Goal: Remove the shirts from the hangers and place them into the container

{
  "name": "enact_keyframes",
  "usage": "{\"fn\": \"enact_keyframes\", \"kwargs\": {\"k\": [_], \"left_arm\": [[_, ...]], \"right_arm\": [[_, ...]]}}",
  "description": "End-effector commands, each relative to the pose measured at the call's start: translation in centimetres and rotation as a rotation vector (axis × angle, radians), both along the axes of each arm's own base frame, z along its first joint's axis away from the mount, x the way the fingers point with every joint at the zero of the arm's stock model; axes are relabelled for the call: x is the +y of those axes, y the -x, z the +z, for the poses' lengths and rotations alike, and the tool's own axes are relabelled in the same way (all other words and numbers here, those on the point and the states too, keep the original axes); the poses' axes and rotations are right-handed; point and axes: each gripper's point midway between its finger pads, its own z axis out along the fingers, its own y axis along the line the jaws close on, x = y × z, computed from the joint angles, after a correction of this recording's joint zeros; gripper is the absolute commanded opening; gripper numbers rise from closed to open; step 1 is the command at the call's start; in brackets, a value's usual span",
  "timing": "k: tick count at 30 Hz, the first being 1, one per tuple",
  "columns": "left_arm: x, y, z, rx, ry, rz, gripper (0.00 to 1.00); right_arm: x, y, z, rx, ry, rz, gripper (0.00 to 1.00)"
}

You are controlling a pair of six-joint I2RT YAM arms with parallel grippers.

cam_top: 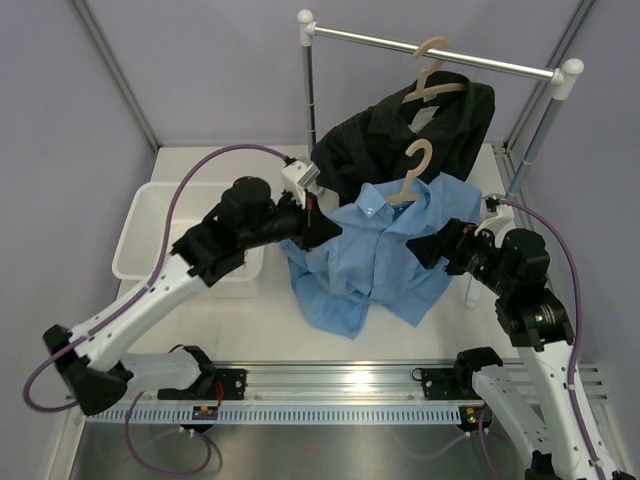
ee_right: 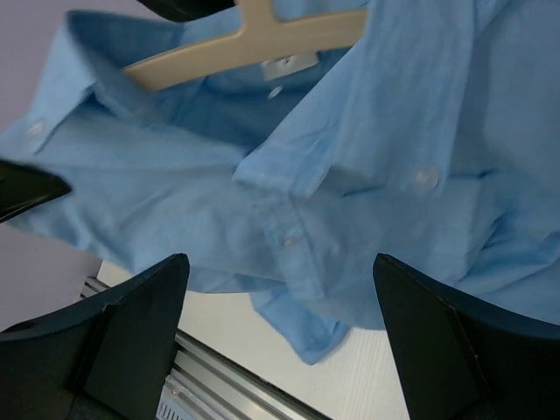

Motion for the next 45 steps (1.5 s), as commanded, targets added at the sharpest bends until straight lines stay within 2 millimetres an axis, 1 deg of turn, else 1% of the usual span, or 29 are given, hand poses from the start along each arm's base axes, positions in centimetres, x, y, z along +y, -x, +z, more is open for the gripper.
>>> {"fn": "enact_keyframes", "kwargs": {"k": [1, 2, 3, 5, 6, 8, 9, 10, 12, 16, 19, 21, 26, 29, 30, 32, 34, 35, 37, 40, 42, 45], "left_arm": [[0.4, 2.8, 3.9, -0.059, 0.124, -0.057, 0.00], [0.6, 3.2, 3.8, -0.053, 0.122, -0.059, 0.00], [1.0, 3.7, 4.4, -0.061, 0.136, -0.060, 0.00], [1.2, 4.1, 4.2, -0.049, 0.132, -0.057, 0.00], [1.3, 4.2, 4.2, -0.044, 0.131, -0.056, 0.00], [1.3, 4.6, 4.2, -0.041, 0.132, -0.058, 0.00], [1.3, 4.7, 4.2, -0.037, 0.133, -0.057, 0.00], [1.2, 4.8, 4.3, -0.038, 0.134, -0.062, 0.00], [1.1, 4.7, 4.2, -0.036, 0.130, -0.059, 0.00], [0.7, 4.3, 3.8, -0.033, 0.113, -0.053, 0.00], [0.2, 4.3, 4.0, -0.032, 0.116, -0.068, 0.00], [0.1, 4.6, 4.0, -0.029, 0.117, -0.078, 0.00], [0.1, 4.9, 3.9, -0.030, 0.115, -0.082, 0.00], [0.3, 4.9, 3.9, -0.035, 0.110, -0.075, 0.00], [0.3, 4.9, 3.9, -0.039, 0.107, -0.072, 0.00], [0.5, 4.8, 4.0, -0.043, 0.102, -0.066, 0.00], [0.6, 4.7, 4.0, -0.048, 0.097, -0.060, 0.00], [0.6, 4.6, 3.9, -0.050, 0.094, -0.059, 0.00], [0.8, 4.5, 3.7, -0.054, 0.078, -0.050, 0.00], [1.3, 4.0, 3.4, -0.063, 0.055, -0.019, 0.00], [1.5, 4.0, 3.3, -0.063, 0.054, -0.013, 0.00], [1.1, 4.6, 3.7, -0.056, 0.077, -0.042, 0.00]], "right_arm": [[1.0, -1.6, 4.0, -0.113, 0.016, 0.060, 0.94], [1.3, -2.4, 4.3, -0.109, 0.015, 0.069, 0.91], [1.5, -2.6, 5.6, -0.131, 0.011, 0.075, 0.90], [2.0, -3.3, 6.4, -0.128, 0.005, 0.084, 0.89], [2.1, -3.3, 7.7, -0.155, -0.006, 0.086, 0.90], [2.4, -3.3, 8.8, -0.175, -0.019, 0.094, 0.89], [2.4, -3.1, 9.9, -0.196, -0.024, 0.092, 0.89], [2.4, -3.2, 10.1, -0.197, -0.024, 0.089, 0.89], [2.5, -2.8, 10.7, -0.202, -0.027, 0.098, 0.89], [2.3, -2.1, 11.0, -0.215, -0.028, 0.094, 0.89], [1.5, -2.3, 10.7, -0.221, 0.007, 0.053, 0.89], [1.6, -2.7, 10.1, -0.209, 0.022, 0.059, 0.89], [1.9, -3.8, 9.7, -0.202, 0.032, 0.069, 0.89], [1.8, -3.9, 10.1, -0.212, 0.038, 0.065, 0.89], [1.7, -3.7, 10.7, -0.226, 0.041, 0.060, 0.89], [1.5, -3.4, 11.0, -0.231, 0.047, 0.054, 0.89], [1.2, -2.7, 12.2, -0.258, 0.042, 0.046, 0.89], [1.1, -2.4, 12.2, -0.252, 0.047, 0.046, 0.89], [0.8, -1.4, 13.2, -0.276, 0.039, 0.039, 0.90], [0.7, -0.1, 14.0, -0.300, 0.016, 0.049, 0.90], [0.8, -0.1, 13.9, -0.298, 0.012, 0.052, 0.90], [1.1, -1.2, 13.0, -0.268, 0.021, 0.056, 0.90]]}}
